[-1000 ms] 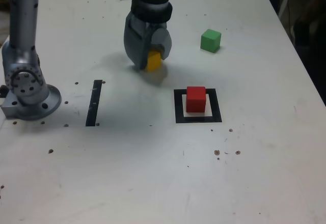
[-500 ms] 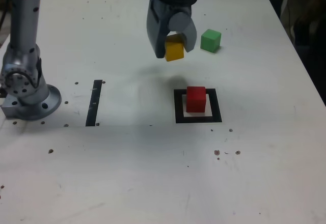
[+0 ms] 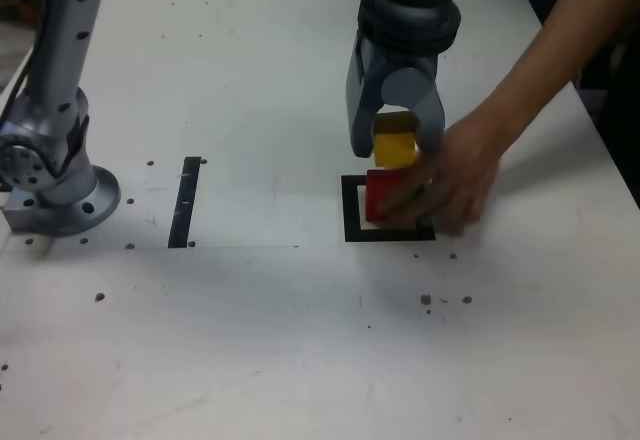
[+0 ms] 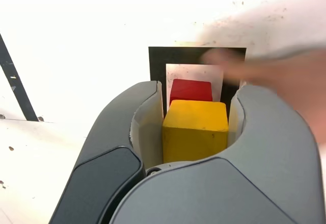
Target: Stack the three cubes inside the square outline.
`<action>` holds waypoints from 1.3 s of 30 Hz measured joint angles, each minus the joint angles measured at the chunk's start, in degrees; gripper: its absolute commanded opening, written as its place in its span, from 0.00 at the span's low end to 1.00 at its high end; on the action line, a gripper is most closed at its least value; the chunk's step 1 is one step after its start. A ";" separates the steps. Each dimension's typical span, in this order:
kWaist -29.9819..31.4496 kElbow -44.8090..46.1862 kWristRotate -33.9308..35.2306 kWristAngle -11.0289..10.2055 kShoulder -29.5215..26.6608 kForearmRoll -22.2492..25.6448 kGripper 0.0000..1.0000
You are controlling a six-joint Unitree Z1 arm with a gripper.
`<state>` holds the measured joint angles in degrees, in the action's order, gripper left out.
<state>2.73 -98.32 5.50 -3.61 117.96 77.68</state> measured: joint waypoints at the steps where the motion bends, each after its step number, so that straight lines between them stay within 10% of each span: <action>1: 0.32 0.00 0.00 0.01 0.44 0.03 0.17; 31: 0.54 -2.15 -0.42 0.84 5.61 0.79 0.17; 39: 1.61 -8.05 -1.84 -3.09 7.08 -1.12 0.17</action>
<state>4.34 -106.37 3.66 -6.69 125.04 76.56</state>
